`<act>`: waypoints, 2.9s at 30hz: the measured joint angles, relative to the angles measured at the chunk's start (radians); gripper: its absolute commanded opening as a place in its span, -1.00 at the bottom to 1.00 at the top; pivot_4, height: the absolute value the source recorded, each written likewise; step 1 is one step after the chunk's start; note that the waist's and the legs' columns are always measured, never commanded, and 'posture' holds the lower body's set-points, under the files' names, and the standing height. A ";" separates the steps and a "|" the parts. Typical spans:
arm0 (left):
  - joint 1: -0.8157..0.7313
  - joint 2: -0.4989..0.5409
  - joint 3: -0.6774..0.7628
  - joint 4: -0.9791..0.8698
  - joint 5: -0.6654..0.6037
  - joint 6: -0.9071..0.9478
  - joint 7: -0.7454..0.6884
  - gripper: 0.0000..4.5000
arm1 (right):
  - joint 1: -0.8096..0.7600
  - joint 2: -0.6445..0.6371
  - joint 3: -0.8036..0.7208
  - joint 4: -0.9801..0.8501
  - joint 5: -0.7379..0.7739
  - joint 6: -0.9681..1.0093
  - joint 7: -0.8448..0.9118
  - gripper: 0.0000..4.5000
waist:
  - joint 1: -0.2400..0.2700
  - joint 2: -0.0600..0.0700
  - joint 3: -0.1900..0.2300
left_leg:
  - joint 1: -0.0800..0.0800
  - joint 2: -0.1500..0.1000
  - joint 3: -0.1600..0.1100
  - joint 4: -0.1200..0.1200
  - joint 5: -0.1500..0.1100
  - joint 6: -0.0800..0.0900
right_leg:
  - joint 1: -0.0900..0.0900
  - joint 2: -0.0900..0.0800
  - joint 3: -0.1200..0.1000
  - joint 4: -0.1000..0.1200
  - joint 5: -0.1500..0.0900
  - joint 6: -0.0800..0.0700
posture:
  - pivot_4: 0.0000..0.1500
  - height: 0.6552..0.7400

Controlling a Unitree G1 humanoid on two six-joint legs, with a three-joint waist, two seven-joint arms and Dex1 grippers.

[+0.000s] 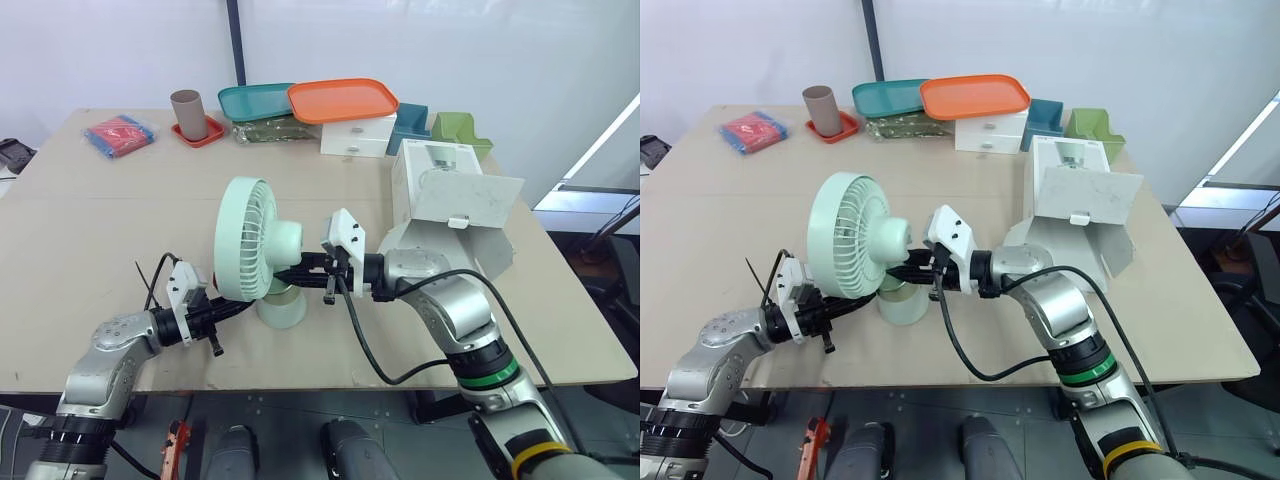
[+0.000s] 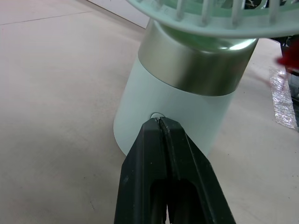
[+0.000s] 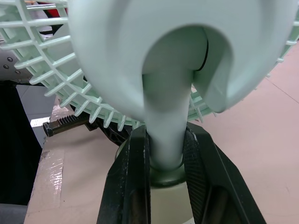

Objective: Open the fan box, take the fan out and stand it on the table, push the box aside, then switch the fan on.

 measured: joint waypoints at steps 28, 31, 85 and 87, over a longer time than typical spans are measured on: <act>-0.005 -0.001 -0.001 -0.017 0.008 0.020 0.017 -0.95 | 0.008 0.000 -0.001 -0.014 -0.007 0.000 -0.003 -0.82 | 0.000 0.000 0.000 | 0.000 -0.001 -0.002 0.000 0.001 0.000 | 0.001 0.000 0.000 0.000 0.000 0.001 | 1.00 1.00; -0.005 -0.001 -0.001 -0.018 0.008 0.020 0.018 -0.95 | 0.008 0.002 -0.001 -0.014 -0.007 0.000 -0.003 -0.82 | 0.000 0.000 0.000 | 0.000 -0.001 -0.002 0.000 0.001 0.000 | 0.001 0.000 0.000 0.000 0.000 0.001 | 1.00 1.00; 0.272 0.184 0.335 -0.376 -0.285 0.247 0.097 0.93 | -0.329 0.099 -0.065 0.521 -0.062 -0.177 0.009 -0.82 | -0.012 0.001 0.001 | -0.001 0.000 -0.002 -0.002 0.000 0.000 | -0.002 0.000 -0.001 0.002 -0.003 -0.003 | 1.00 1.00; 0.278 0.178 0.336 -0.376 -0.276 0.241 0.110 0.93 | -0.361 0.118 -0.063 0.596 -0.083 -0.207 -0.001 -0.82 | -0.012 0.001 0.001 | -0.001 0.000 -0.002 -0.002 0.000 0.000 | -0.002 0.000 -0.001 0.002 -0.003 -0.003 | 1.00 1.00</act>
